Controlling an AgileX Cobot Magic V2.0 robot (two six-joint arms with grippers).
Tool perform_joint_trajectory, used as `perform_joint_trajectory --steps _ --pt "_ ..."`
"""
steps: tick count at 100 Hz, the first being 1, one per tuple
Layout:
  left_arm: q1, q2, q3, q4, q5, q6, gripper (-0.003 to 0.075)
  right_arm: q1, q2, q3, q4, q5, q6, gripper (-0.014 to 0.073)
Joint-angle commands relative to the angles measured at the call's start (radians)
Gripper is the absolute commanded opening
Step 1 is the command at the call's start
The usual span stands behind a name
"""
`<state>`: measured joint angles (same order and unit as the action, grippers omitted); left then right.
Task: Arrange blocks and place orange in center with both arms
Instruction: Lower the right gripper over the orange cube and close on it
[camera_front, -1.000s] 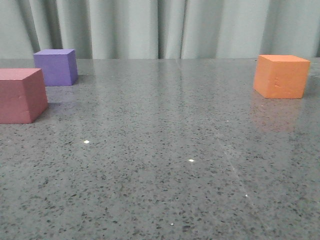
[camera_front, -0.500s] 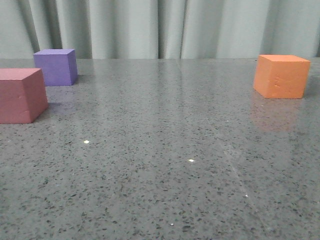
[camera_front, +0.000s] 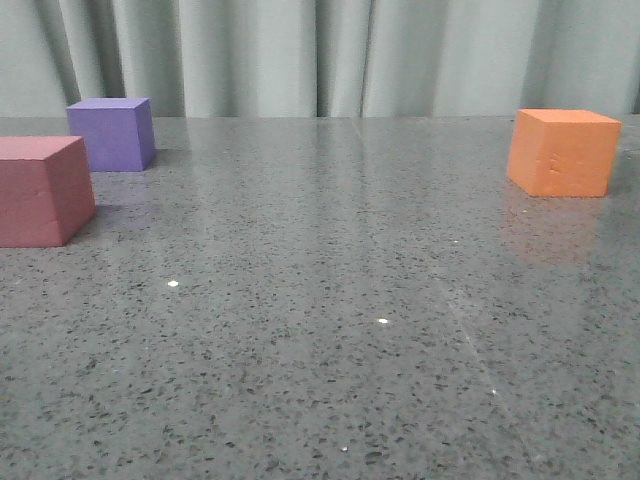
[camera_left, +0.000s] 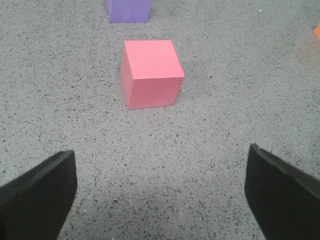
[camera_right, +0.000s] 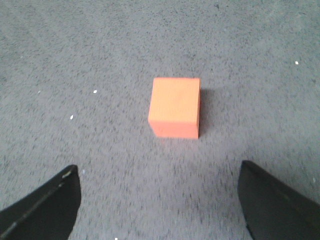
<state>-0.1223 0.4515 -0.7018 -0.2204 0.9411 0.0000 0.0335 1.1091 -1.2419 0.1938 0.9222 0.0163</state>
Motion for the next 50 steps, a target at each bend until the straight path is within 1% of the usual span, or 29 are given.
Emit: perform_joint_trajectory --steps 1,25,50 --pt "-0.006 0.015 -0.036 -0.018 -0.060 -0.008 0.0640 -0.006 0.086 -0.101 0.016 -0.059 -0.016 0.0633" --pt "-0.006 0.015 -0.036 -0.018 -0.060 -0.008 0.0640 0.013 0.303 -0.255 0.016 -0.039 -0.038 0.0633" --pt "-0.006 0.015 -0.036 -0.018 -0.060 -0.008 0.0640 0.025 0.440 -0.289 0.009 -0.032 -0.038 0.0633"
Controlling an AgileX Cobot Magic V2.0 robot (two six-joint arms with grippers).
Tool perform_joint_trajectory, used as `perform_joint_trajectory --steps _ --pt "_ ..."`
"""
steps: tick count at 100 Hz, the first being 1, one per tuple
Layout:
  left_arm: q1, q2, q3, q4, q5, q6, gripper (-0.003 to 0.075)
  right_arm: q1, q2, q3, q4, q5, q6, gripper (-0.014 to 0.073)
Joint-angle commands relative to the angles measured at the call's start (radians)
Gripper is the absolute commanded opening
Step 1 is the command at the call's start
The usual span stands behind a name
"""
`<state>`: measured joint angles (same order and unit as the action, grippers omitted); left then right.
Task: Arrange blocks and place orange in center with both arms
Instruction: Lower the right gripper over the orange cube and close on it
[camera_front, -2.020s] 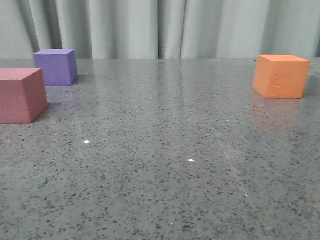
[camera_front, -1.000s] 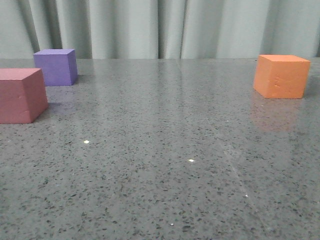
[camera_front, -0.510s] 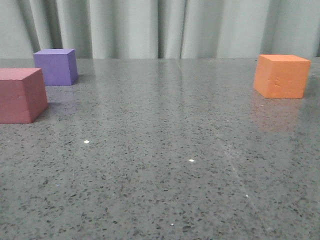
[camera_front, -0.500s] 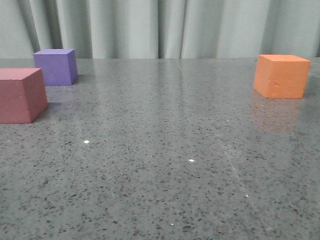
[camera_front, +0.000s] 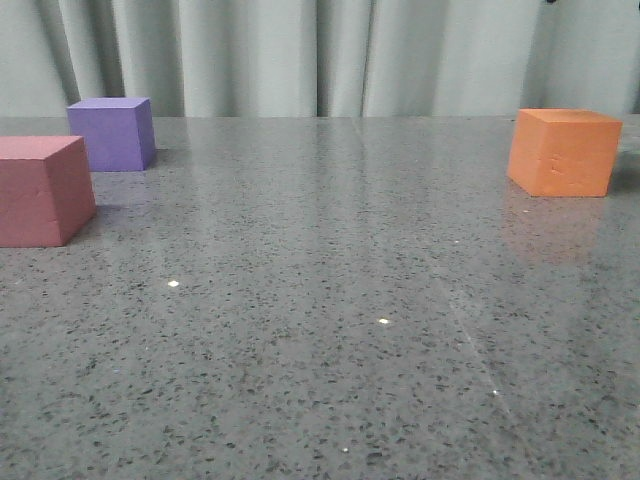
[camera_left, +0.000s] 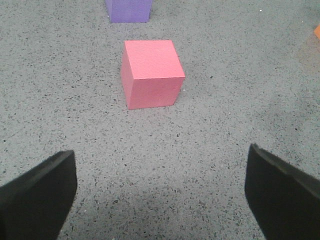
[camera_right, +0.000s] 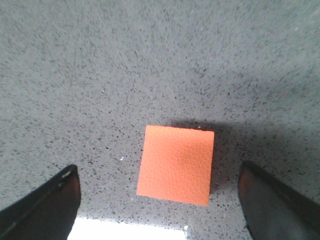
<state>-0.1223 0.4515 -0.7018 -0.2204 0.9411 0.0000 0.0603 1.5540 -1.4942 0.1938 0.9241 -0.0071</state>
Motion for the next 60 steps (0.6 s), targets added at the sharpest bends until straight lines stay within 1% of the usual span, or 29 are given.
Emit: perform_joint_trajectory --steps 1,60 --pt "-0.006 0.015 -0.036 -0.018 -0.060 -0.008 0.0640 -0.002 0.000 -0.036 0.010 -0.034 -0.015 0.0633" --pt "-0.006 0.015 -0.036 -0.017 -0.060 -0.008 0.0640 -0.002 0.144 -0.036 0.005 -0.033 -0.015 0.0633"
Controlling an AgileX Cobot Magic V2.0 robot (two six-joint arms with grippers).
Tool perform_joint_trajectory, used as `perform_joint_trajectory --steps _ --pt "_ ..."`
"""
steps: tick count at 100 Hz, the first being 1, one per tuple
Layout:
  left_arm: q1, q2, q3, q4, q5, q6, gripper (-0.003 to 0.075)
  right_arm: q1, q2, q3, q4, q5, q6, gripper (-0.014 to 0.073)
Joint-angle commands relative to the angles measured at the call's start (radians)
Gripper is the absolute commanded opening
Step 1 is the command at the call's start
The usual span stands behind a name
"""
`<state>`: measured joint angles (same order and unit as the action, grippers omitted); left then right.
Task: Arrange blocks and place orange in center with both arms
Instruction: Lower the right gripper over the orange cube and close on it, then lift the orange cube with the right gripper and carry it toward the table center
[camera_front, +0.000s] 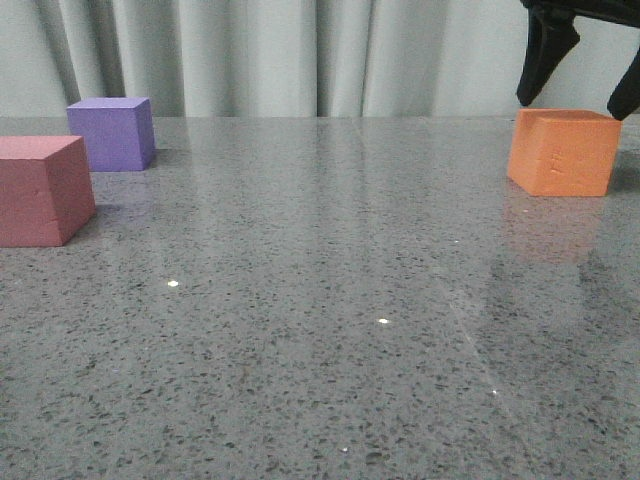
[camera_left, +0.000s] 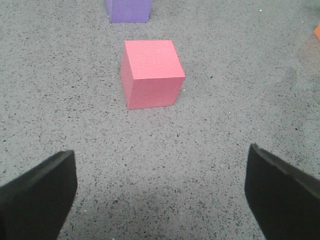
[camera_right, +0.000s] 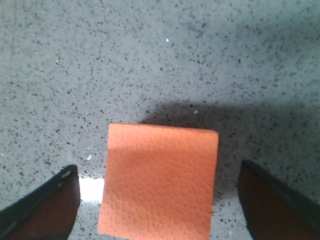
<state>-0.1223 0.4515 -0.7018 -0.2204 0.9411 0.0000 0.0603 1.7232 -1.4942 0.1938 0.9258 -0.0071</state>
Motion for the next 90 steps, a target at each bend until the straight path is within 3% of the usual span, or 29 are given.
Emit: perform_joint_trajectory --steps 1,43,70,90 --pt "-0.006 0.015 -0.036 -0.017 -0.060 -0.008 0.0640 -0.002 -0.024 -0.036 0.005 -0.035 -0.015 0.0633" --pt "-0.006 0.015 -0.036 -0.017 -0.060 -0.008 0.0640 -0.002 0.022 -0.036 0.005 -0.033 -0.016 0.0623" --pt "-0.006 0.015 -0.036 -0.017 -0.060 -0.008 0.0640 -0.002 0.022 -0.036 0.004 -0.029 -0.016 0.0278" --pt "-0.006 0.015 -0.036 -0.017 -0.060 -0.008 0.0639 0.001 0.014 -0.069 0.015 0.040 -0.016 0.0244"
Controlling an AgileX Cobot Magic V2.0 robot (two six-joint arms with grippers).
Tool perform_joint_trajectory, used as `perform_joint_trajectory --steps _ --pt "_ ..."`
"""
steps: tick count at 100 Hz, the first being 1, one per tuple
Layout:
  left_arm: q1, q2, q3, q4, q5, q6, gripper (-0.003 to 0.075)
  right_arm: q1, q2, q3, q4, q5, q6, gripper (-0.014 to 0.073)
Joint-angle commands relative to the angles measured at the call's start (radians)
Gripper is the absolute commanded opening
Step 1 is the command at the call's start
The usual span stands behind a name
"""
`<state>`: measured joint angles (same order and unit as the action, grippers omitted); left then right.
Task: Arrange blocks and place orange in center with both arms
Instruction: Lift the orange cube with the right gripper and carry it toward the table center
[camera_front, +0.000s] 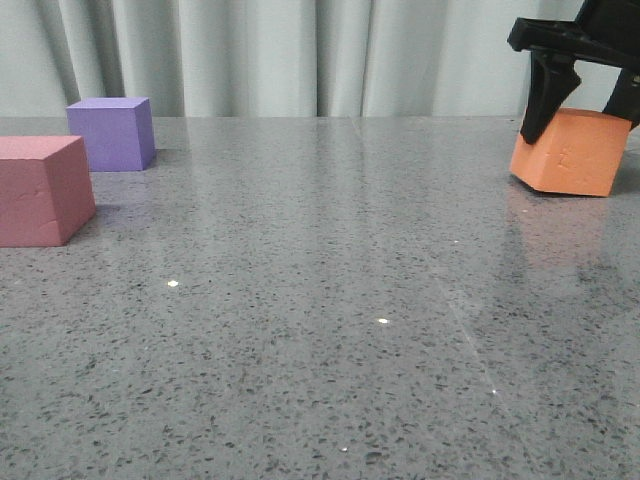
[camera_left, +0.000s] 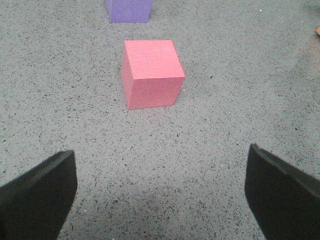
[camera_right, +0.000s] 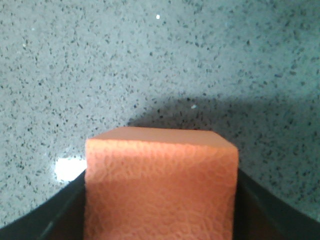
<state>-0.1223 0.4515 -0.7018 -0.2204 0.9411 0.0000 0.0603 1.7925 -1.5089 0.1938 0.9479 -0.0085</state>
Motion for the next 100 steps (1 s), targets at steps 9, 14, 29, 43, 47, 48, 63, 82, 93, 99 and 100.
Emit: perform_joint_trajectory --steps 9,14,29,43,47,48,63,82,93,99,100 --pt "-0.006 0.015 -0.036 -0.018 -0.060 -0.008 0.0639 0.020 -0.056 -0.116 0.015 0.089 -0.014 0.0244" --pt "-0.006 0.015 -0.036 -0.020 -0.060 -0.008 0.0639 0.037 -0.056 -0.159 0.015 0.131 -0.013 0.0244" --pt "-0.006 0.015 -0.036 -0.020 -0.060 -0.008 0.0639 0.110 -0.056 -0.284 0.001 0.177 0.071 0.0244" --pt "-0.006 0.015 -0.036 -0.020 -0.058 -0.008 0.0639 0.207 -0.054 -0.363 -0.081 0.163 0.199 0.0244" --pt "-0.006 0.015 -0.036 -0.020 -0.056 -0.008 0.0639 0.239 -0.054 -0.374 -0.112 0.156 0.229 0.0244" --pt "-0.006 0.015 -0.036 -0.020 -0.056 -0.008 0.0639 0.250 -0.054 -0.375 -0.117 0.155 0.240 0.0244" --pt "-0.006 0.015 -0.036 -0.020 -0.056 -0.008 0.0639 0.345 -0.048 -0.382 -0.206 0.159 0.353 0.0244" --pt "-0.006 0.015 -0.036 -0.022 -0.056 -0.008 0.0639 0.421 -0.014 -0.382 -0.233 0.148 0.467 0.0244" --pt "-0.006 0.015 -0.036 -0.024 -0.056 -0.008 0.0639 0.456 0.016 -0.382 -0.233 0.135 0.501 0.0244" --pt "-0.006 0.015 -0.036 -0.024 -0.056 -0.008 0.0639 0.473 0.036 -0.382 -0.233 0.128 0.511 0.0244" --pt "-0.006 0.015 -0.036 -0.024 -0.056 -0.008 0.0639 0.477 0.038 -0.382 -0.233 0.127 0.511 0.0244"
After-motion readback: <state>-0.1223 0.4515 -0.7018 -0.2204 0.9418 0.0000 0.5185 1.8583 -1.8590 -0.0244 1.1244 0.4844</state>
